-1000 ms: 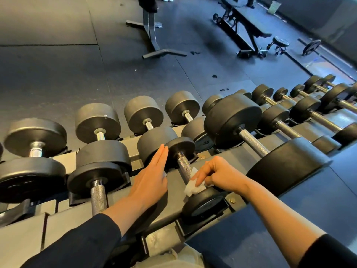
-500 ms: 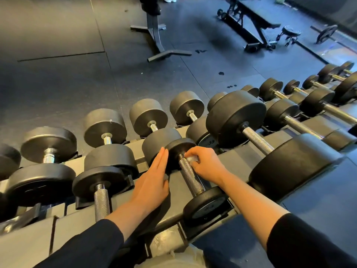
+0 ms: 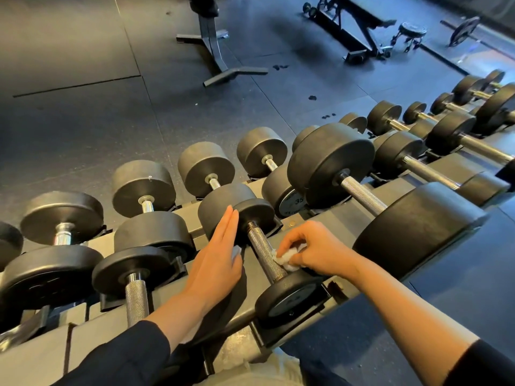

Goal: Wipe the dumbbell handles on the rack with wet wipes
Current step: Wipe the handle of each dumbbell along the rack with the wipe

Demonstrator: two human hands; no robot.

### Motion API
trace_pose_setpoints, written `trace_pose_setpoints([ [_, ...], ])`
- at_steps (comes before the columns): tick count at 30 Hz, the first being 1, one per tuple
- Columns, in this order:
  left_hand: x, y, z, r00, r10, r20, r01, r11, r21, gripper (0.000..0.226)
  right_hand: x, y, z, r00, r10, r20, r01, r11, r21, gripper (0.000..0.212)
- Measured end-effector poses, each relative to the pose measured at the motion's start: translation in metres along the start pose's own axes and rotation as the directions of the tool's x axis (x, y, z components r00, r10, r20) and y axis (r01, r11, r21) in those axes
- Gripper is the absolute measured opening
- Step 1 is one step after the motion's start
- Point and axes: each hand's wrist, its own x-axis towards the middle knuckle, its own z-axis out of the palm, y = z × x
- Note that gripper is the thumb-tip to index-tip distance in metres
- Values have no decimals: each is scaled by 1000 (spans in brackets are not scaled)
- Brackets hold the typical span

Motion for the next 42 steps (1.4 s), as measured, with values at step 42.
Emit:
trace_pose_setpoints([
  [42, 2, 8, 4, 998, -49, 29, 50, 998, -34, 76, -13, 0, 15, 978, 195, -78, -166, 944, 284, 5],
])
